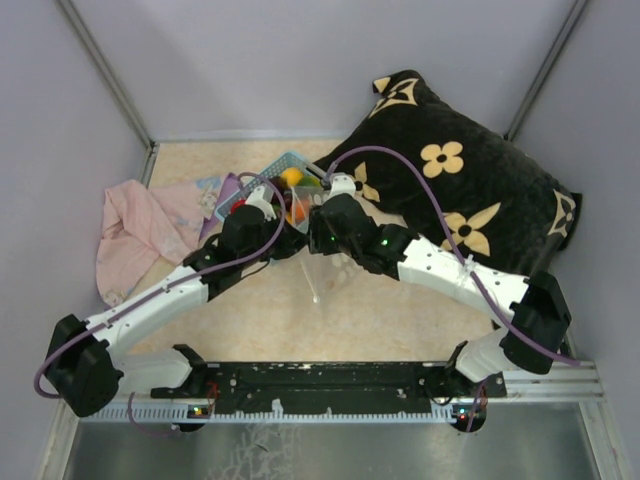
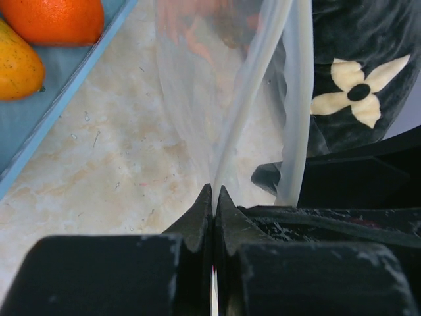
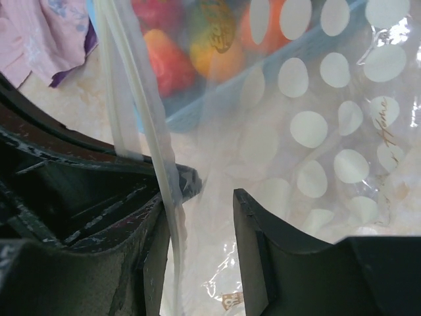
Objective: Place the food in the zip-top bag and seal the zipper
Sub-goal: Open the zipper of the food storage bag.
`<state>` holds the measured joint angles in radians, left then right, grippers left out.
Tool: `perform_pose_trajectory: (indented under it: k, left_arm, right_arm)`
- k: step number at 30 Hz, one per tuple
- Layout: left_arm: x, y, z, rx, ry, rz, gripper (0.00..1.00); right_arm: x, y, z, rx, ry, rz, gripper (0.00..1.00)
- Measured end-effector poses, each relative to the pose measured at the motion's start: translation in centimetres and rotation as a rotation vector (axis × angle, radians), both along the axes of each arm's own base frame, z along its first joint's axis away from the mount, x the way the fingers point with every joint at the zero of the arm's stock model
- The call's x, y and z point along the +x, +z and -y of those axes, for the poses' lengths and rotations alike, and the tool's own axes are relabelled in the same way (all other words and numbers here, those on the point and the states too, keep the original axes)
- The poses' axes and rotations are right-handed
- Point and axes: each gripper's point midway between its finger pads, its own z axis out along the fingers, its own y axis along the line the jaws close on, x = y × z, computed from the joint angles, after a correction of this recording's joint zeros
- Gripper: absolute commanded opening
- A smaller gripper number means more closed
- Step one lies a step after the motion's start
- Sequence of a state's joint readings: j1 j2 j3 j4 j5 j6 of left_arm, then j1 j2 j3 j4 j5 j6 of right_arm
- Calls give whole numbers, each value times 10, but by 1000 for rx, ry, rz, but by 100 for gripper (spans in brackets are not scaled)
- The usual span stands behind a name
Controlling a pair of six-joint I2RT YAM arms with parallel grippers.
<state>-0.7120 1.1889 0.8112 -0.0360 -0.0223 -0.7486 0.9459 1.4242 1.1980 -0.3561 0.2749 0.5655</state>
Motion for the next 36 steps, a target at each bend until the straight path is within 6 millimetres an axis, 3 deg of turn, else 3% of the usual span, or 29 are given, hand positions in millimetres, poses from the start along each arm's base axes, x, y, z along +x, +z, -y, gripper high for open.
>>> perform_pose_trajectory:
  k: [5, 9, 12, 20, 28, 31, 36]
  left_arm:
    - [-3, 11, -4, -9, 5, 12, 0]
    - [-6, 21, -8, -13, 11, 26, 0]
    - [-6, 31, -11, -3, 15, 42, 0]
    - [2, 62, -24, 81, 47, 105, 0]
    - [4, 71, -43, 220, 71, 122, 0]
    - [3, 74, -41, 238, 49, 122, 0]
    - [-5, 68, -29, 214, -22, 90, 0]
  right_arm:
    - [3, -5, 11, -45, -43, 3, 22]
    - [5, -10, 36, -142, -101, 23, 11]
    - [6, -3, 57, -211, -140, 57, 0]
    - [16, 57, 81, -291, -192, 166, 0]
    - [13, 118, 87, -302, -159, 216, 0]
    - [13, 115, 87, -331, -142, 204, 4]
    - [13, 82, 84, -402, -119, 150, 28]
